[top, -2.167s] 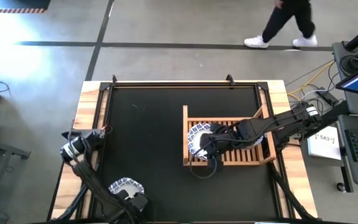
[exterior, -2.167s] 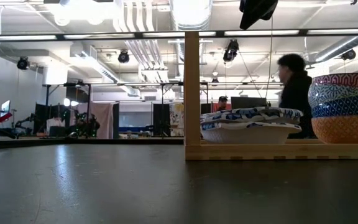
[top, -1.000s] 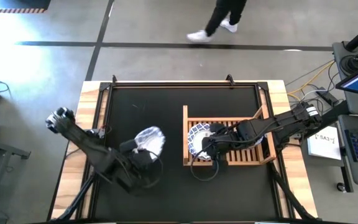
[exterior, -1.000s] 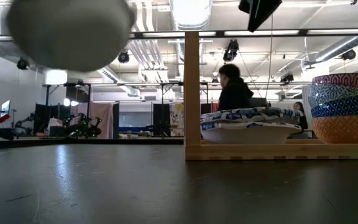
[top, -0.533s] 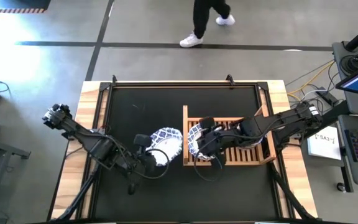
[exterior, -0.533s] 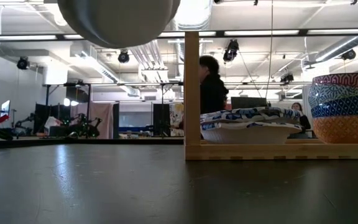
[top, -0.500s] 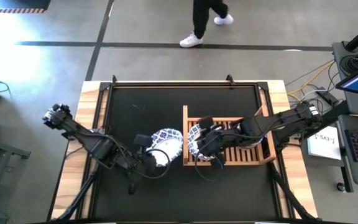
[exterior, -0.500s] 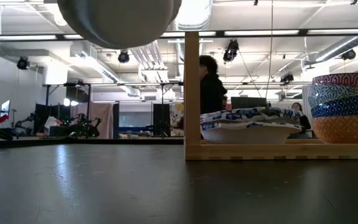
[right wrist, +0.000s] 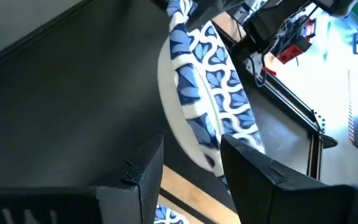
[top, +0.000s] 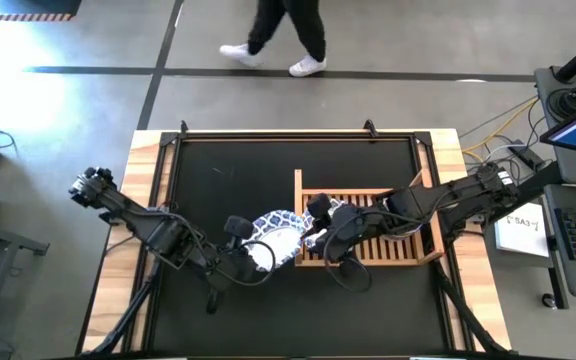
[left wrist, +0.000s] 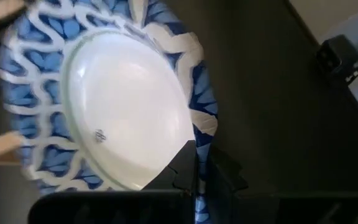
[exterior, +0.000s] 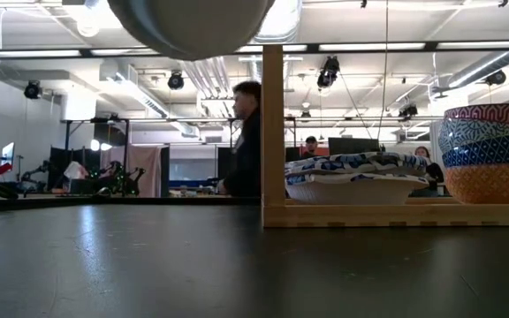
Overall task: Place and stack bowls onto a shelf
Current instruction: Stack the white bowl on top of the white bowl on the shelf
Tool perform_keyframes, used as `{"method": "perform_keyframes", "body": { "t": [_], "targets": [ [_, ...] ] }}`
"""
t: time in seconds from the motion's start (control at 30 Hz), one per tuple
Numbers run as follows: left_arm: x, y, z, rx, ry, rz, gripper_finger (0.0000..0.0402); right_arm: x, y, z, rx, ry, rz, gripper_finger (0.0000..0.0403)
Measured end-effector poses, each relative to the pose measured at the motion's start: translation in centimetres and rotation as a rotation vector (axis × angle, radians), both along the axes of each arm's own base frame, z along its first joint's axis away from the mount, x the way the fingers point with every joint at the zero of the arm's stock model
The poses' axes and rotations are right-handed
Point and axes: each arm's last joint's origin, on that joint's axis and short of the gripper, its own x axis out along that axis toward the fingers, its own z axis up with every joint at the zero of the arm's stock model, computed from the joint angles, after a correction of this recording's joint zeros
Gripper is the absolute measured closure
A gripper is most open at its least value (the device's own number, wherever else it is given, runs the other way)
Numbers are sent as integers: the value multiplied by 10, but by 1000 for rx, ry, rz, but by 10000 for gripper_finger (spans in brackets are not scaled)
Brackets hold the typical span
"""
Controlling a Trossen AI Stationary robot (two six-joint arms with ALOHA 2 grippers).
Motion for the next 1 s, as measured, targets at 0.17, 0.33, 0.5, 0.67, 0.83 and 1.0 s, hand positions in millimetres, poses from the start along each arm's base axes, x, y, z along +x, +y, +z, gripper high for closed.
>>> {"method": "perform_keyframes", "body": {
  "t": [0.17,0.33,0.5,0.67,0.83,1.0],
  "targets": [
    [4,2,12,-10,-56,-14,402,1,0,2,2,-20,3,252],
    [7,0,18,-84,-66,-97,401,3,1,3,12,-42,20,250],
    [11,3,21,-36,-103,-89,401,2,4,3,63,-26,80,255],
    [13,5,22,-8,-121,-88,401,2,6,3,108,-18,126,279],
    [14,7,22,4,-130,-53,401,2,7,3,138,-4,170,332],
    [15,7,24,-1,-156,-41,386,0,7,0,161,32,177,387]
  ]
}}
